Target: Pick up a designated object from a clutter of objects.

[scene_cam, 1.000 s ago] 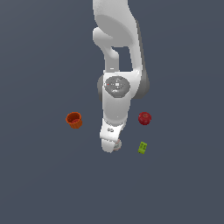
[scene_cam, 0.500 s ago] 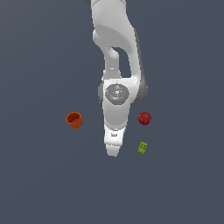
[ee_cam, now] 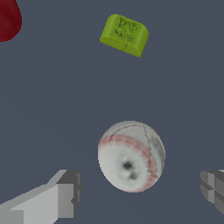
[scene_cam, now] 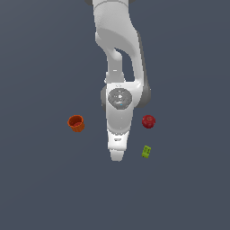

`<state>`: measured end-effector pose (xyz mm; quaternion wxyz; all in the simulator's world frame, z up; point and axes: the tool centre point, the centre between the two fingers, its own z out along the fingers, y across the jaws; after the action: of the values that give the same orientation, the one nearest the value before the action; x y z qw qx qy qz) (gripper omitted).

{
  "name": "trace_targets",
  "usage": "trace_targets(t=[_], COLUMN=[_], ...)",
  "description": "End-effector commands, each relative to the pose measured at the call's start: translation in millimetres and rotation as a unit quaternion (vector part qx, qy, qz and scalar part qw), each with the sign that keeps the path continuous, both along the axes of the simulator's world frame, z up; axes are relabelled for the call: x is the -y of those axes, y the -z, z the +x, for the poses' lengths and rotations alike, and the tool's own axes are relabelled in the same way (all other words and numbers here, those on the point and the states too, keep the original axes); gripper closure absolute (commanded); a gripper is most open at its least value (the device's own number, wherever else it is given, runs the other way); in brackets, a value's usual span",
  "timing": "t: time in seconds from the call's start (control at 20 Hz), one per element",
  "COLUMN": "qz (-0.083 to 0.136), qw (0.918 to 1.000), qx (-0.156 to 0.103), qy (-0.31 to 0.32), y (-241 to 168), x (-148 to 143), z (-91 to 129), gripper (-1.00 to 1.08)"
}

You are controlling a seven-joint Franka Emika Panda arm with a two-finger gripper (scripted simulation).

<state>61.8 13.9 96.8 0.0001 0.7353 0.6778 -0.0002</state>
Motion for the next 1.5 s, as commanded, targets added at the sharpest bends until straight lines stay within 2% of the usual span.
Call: trace_targets(t=[0.0, 0.4, 0.65, 0.7, 1.45], qz=[0.0, 0.0, 0.0, 0.0, 0.0], qw=[1.0, 1.0, 1.0, 1.0, 1.0], qx=[0.0, 0.0, 0.0, 0.0, 0.001], qy=[0.0, -0.002, -0.002, -0.002, -0.002], y=[4.7, 41.8, 49.2, 49.2, 40.0], x=[-0.2, -0.3, 0.0, 0.0, 0.2], z=[-0.3, -1.3, -0.1, -0.1, 1.3], gripper=[-0.92, -0.92, -0.92, 1.08, 1.08])
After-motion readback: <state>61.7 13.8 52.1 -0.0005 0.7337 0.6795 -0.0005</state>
